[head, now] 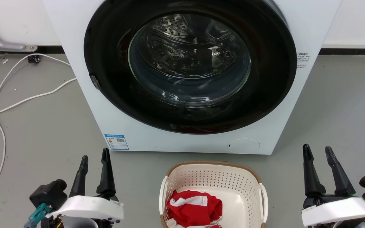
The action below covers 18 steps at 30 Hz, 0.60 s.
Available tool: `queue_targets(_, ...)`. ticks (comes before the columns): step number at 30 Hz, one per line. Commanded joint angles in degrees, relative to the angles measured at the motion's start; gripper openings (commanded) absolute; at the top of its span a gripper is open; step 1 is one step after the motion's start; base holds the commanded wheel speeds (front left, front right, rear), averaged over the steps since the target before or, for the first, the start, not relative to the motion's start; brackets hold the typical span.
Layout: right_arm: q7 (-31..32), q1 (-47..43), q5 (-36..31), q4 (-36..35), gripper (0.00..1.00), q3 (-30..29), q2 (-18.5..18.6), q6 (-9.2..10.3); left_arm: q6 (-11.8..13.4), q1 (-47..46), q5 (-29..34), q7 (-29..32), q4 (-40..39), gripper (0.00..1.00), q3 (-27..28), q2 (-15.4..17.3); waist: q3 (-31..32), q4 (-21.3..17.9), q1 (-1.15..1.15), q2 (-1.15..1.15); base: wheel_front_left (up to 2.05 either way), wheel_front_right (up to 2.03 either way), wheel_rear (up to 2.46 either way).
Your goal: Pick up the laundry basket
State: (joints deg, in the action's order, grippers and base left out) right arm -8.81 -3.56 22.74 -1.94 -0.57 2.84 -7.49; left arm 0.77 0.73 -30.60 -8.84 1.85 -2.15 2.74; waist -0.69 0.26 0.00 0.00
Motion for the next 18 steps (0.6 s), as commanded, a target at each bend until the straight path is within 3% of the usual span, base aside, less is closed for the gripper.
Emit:
queue_targets(1, -0.5, -0.1, -1.4, -0.9, 1.0, 0.2, 0.1, 0.0, 0.4, 0.1, 1.5, -0.5, -0.6, 1.0, -0.2, 0.2, 0.0, 0.0, 0.0, 0.0, 0.0, 0.0, 0.0)
queue_targets(18, -3.0, -1.8, -12.0, -1.8, 1.0, 0.5, 0.1, 0.0, 2.5, 1.3, 11.7, -2.9, -1.3, 1.0, -1.2, 0.2, 0.1, -0.1, 0.0, 0.0, 0.0, 0.0, 0.0)
